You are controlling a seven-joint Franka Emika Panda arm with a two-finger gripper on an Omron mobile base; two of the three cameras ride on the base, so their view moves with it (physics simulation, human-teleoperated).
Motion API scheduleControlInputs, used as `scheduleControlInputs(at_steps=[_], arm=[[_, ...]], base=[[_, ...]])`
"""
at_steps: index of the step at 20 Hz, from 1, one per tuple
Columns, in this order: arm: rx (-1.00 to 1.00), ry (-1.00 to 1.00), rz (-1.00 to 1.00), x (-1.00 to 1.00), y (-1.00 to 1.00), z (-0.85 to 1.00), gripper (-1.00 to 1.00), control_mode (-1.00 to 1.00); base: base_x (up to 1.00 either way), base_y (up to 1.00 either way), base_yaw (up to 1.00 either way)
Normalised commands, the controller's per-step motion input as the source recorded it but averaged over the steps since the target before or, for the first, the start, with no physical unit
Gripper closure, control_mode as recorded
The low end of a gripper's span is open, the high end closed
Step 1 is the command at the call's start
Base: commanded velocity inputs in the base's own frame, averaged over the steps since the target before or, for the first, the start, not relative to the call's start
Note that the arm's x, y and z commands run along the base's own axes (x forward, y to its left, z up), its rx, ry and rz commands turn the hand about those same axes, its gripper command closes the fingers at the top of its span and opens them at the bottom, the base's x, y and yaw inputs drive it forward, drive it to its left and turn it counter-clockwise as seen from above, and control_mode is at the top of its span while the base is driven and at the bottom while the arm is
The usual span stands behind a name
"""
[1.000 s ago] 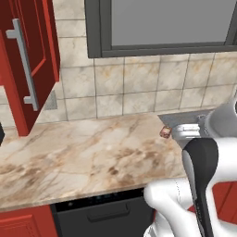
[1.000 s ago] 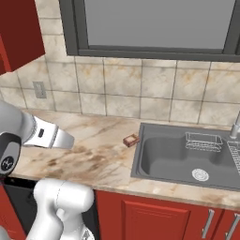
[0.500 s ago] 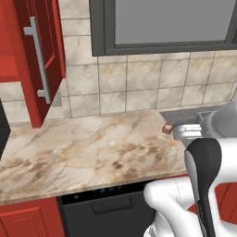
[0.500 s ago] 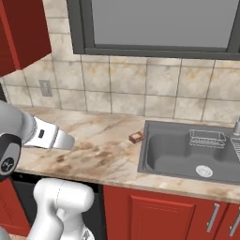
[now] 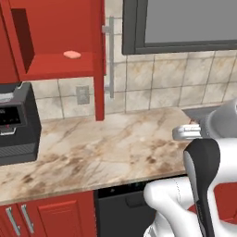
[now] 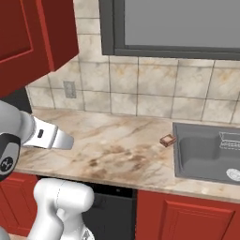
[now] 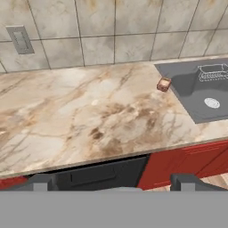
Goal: Locate and retrieve the bar soap and bar soap from the cabinet. Place them next to the sink.
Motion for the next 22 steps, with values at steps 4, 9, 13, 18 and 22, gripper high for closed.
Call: scheduleControlInputs(at_steps=[4,9,13,18,22], arm=[[0.0,0.0,0.0,0.0,0.0,0.0,-1.0,1.0],[0.0,0.0,0.0,0.0,0.0,0.0,-1.0,1.0],[0.0,0.0,0.0,0.0,0.0,0.0,-1.0,1.0],[0.0,0.0,0.0,0.0,0.0,0.0,-1.0,1.0],[0.0,0.0,0.0,0.0,0.0,0.0,-1.0,1.0]], base=[[-0.08,0.56,0.0],[-0.11,0.57,-0.04],[-0.09,0.56,-0.06],[0.0,0.62,-0.07],[0.0,0.62,-0.05]])
